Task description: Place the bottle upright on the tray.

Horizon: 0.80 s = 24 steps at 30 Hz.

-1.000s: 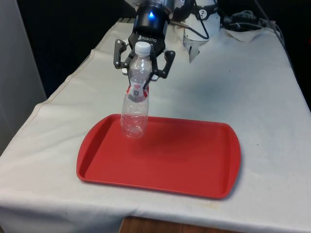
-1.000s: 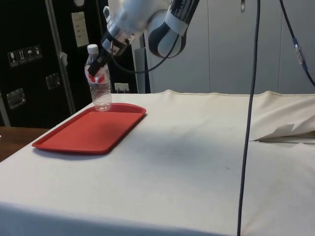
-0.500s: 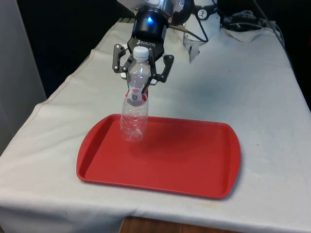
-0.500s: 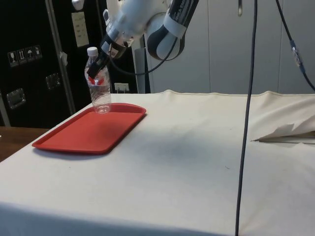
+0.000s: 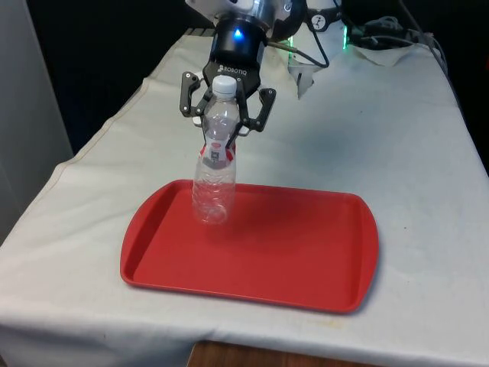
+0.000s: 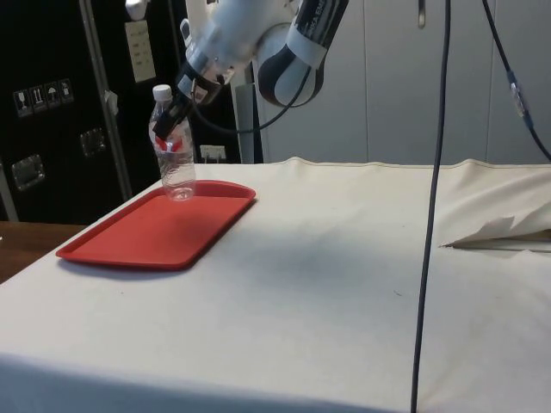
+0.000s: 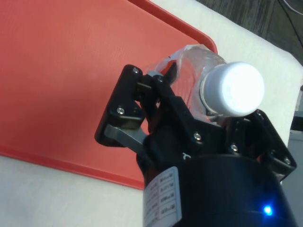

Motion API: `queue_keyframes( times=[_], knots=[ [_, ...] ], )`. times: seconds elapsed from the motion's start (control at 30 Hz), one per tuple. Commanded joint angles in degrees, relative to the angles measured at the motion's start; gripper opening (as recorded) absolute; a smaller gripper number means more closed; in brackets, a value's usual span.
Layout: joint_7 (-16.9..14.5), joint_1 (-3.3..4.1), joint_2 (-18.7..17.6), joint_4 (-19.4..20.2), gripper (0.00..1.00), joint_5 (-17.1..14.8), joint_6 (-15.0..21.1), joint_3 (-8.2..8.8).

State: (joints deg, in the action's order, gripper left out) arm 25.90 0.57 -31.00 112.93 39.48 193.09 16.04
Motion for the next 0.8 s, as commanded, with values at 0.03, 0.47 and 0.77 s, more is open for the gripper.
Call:
queue_keyframes(
  times=[0.03,0.47,0.77],
  knots=[
    [0.1,-1.26,0.1,0.9,0.13,0.6,-0.2,-2.06],
    [0.7,-1.55,-1.2,0.6,0.13,0.5,-0.6,-2.86],
    [1.5,-1.66,-2.1,0.2,0.13,0.5,-0.7,-3.21]
  ],
)
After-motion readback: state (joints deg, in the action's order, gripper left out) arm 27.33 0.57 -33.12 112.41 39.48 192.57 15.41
